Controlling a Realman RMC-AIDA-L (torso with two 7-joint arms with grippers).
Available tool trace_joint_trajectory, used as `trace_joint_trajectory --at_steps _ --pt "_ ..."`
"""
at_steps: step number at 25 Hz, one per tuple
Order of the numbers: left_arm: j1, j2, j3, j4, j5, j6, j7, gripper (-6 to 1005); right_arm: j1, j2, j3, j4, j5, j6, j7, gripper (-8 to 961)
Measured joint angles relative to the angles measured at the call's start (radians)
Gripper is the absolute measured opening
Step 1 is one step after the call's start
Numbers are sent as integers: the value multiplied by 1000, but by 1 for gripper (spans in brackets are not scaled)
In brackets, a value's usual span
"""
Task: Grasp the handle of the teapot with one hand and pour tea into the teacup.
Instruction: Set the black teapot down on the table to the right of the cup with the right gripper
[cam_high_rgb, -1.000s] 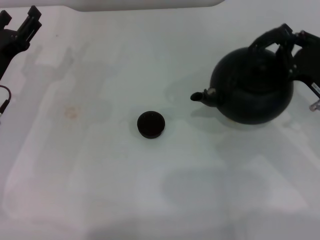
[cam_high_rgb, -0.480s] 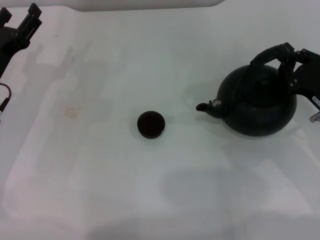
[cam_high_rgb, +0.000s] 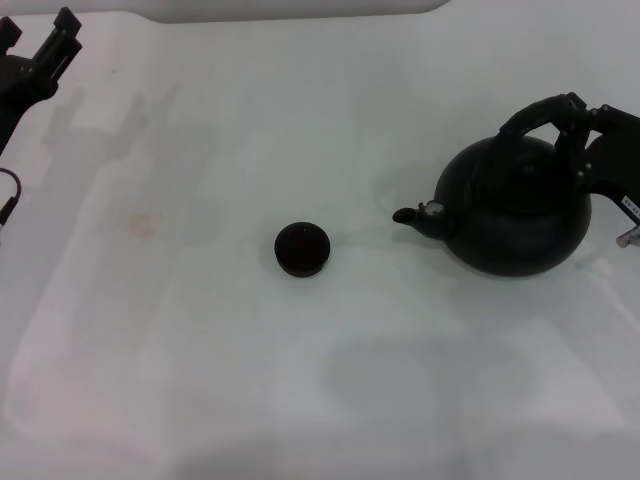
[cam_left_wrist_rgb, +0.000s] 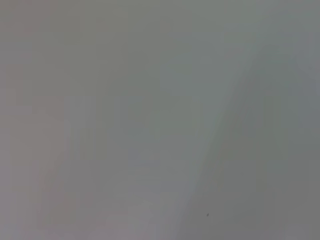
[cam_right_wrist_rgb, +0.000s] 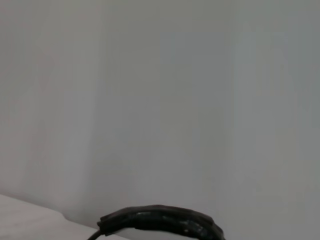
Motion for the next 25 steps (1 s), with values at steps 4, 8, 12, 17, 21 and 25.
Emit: trace_joint_trajectory --at_steps 4,8,12,17,21,25 --pt "1 0 0 0 1 0 0 877 0 0 2 3 1 0 6 234" --pt "1 0 0 0 2 0 0 877 -3 0 4 3 1 -3 39 252" --pt "2 -1 0 0 -1 0 -1 878 -4 -1 8 4 6 0 104 343" --pt "3 -2 0 1 -4 0 -4 878 -7 -4 2 4 12 -1 190 568" --pt "-1 -2 0 1 1 1 -4 878 -45 -4 -2 2 8 -37 241 761" --pt "-3 -2 0 1 1 1 -2 877 -98 -2 -2 -1 6 -102 257 807"
